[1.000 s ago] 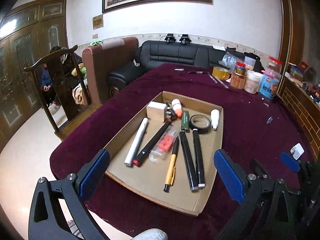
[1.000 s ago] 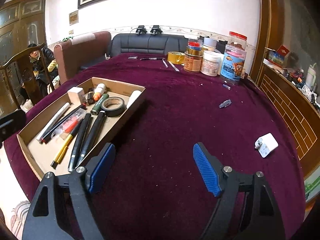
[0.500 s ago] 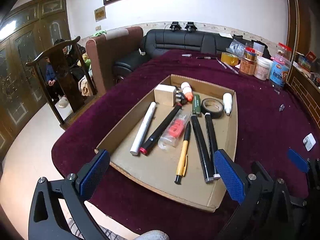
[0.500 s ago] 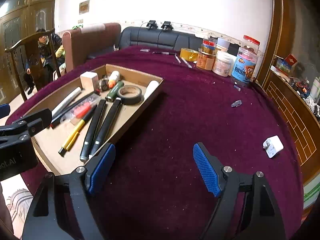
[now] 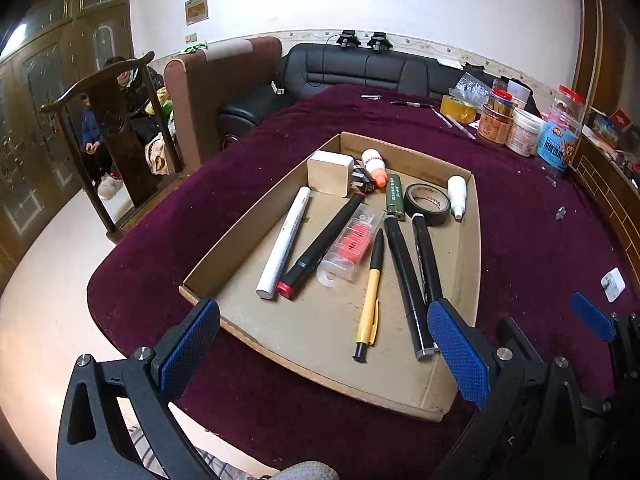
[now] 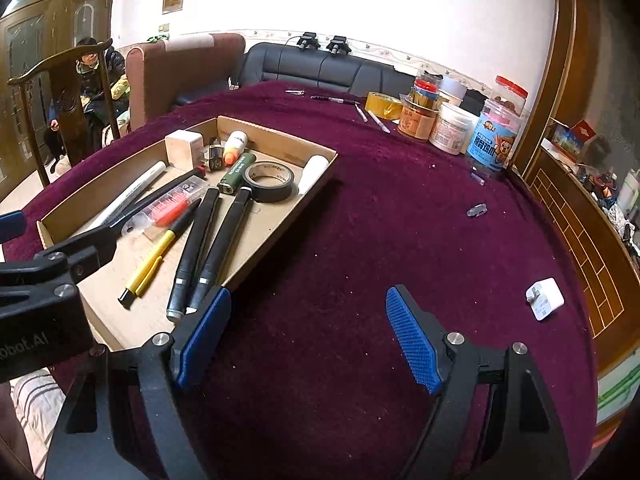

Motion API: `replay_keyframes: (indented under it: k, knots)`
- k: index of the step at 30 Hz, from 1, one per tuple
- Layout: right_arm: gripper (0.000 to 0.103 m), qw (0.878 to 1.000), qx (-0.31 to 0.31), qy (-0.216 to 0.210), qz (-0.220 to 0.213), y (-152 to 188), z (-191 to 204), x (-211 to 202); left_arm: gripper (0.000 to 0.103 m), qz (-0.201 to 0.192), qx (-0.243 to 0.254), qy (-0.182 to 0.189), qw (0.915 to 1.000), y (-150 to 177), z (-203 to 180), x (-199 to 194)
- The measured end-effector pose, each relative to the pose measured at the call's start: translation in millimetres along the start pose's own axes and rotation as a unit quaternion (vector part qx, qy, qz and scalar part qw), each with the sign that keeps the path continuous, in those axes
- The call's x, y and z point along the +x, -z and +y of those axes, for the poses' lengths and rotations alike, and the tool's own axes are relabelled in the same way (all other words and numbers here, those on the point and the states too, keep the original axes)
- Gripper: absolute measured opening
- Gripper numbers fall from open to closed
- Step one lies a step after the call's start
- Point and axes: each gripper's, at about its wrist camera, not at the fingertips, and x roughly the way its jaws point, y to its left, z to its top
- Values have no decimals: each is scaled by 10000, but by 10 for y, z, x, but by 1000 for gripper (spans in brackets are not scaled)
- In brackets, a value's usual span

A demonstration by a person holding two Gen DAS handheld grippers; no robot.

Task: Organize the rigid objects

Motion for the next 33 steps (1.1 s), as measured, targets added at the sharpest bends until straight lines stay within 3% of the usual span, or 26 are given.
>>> replay_keyframes:
  k: [25,33]
  knots:
    - [81,9984,-571,45,-25,-372,386,73,102,289,-528,139,9981,-178,379,215]
    - [81,9981,-600,-39,-95,-440,401,81,102,231,-609,-81,9978,-242,388,213]
